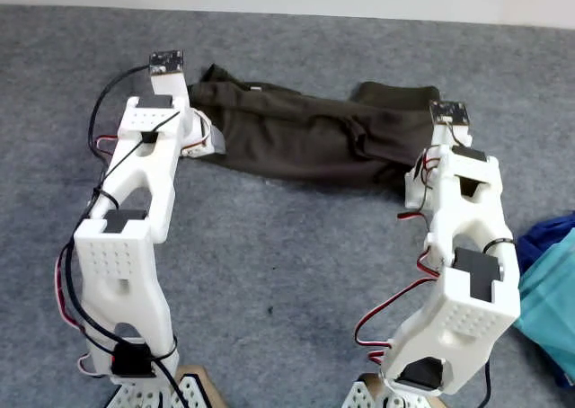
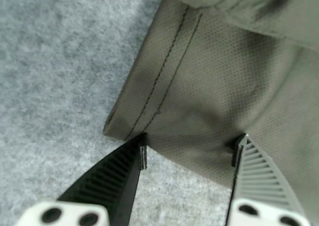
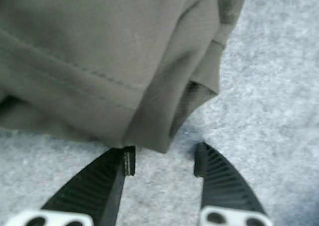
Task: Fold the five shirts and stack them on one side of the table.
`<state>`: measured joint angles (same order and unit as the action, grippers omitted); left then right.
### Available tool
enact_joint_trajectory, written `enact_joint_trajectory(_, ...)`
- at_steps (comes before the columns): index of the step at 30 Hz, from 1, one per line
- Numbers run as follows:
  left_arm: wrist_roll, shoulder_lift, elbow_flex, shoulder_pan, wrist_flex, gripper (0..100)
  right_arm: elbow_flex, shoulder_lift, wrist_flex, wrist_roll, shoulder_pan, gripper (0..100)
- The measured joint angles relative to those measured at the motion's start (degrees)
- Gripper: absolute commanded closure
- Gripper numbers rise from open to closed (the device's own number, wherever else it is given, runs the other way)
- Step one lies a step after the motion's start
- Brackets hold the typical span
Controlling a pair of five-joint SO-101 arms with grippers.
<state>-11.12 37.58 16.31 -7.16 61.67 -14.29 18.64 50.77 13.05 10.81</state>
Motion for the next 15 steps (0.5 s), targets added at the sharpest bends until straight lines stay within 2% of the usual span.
enact_joint_trajectory(2, 0.0, 0.1, 0.2, -0.4, 0.3, 73, 0.2, 0.0, -0.4, 0.0, 0.2, 99.8)
enact_joint_trajectory(12, 0.0, 0.4, 0.3, -0.8, 0.4, 73, 1.1, 0.5, -1.5, 0.0, 0.8, 99.2)
enact_joint_trajectory(15, -0.1, 0.4, 0.3, -0.8, 0.4, 80, 1.1, 0.6, -1.5, 0.0, 1.6, 99.2)
